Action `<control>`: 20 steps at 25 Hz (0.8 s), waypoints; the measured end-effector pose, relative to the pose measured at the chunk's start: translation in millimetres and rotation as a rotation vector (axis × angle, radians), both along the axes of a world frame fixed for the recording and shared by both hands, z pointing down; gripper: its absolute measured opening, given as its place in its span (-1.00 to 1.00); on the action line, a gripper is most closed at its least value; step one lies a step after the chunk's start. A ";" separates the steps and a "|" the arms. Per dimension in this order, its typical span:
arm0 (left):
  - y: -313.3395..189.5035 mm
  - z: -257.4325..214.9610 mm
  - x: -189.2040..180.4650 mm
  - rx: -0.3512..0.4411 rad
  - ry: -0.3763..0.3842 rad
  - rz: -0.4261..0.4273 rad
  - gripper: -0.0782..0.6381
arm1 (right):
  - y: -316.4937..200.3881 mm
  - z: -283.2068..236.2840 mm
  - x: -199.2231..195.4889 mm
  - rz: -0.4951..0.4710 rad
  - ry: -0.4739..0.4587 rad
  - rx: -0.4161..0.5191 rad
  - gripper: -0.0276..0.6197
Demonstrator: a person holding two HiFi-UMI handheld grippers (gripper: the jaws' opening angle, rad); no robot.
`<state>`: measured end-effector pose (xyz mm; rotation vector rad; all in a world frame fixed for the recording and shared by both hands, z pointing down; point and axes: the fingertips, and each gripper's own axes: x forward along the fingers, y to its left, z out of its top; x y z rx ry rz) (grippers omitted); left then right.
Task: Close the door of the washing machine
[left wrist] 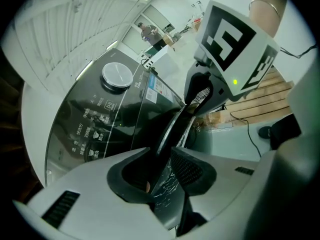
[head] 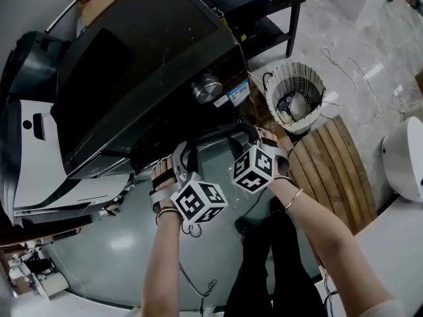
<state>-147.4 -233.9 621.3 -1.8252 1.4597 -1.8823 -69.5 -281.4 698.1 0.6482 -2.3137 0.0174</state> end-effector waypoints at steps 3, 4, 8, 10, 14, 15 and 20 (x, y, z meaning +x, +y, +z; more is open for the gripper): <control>-5.5 0.8 -2.7 0.014 -0.003 -0.010 -0.39 | -6.7 1.2 -2.8 0.011 -0.003 0.003 -0.45; -7.1 0.9 -3.6 0.016 -0.004 -0.012 -0.40 | -8.7 1.3 -3.7 0.014 -0.006 0.003 -0.44; -11.5 0.8 -6.2 0.014 -0.001 -0.018 -0.40 | -14.4 1.1 -6.4 0.025 -0.011 0.006 -0.44; -13.4 0.8 -7.3 0.014 0.003 -0.022 -0.39 | -17.1 1.0 -7.5 0.028 -0.013 0.006 -0.44; -17.5 0.9 -9.4 0.024 0.004 -0.029 -0.39 | -21.8 1.5 -9.8 0.033 -0.011 0.003 -0.43; -18.0 1.2 -9.8 0.025 0.003 -0.030 -0.39 | -22.3 1.8 -10.3 0.035 -0.010 0.004 -0.42; -20.2 1.5 -11.3 0.029 0.000 -0.028 -0.39 | -25.0 2.2 -12.2 0.034 -0.006 0.010 -0.42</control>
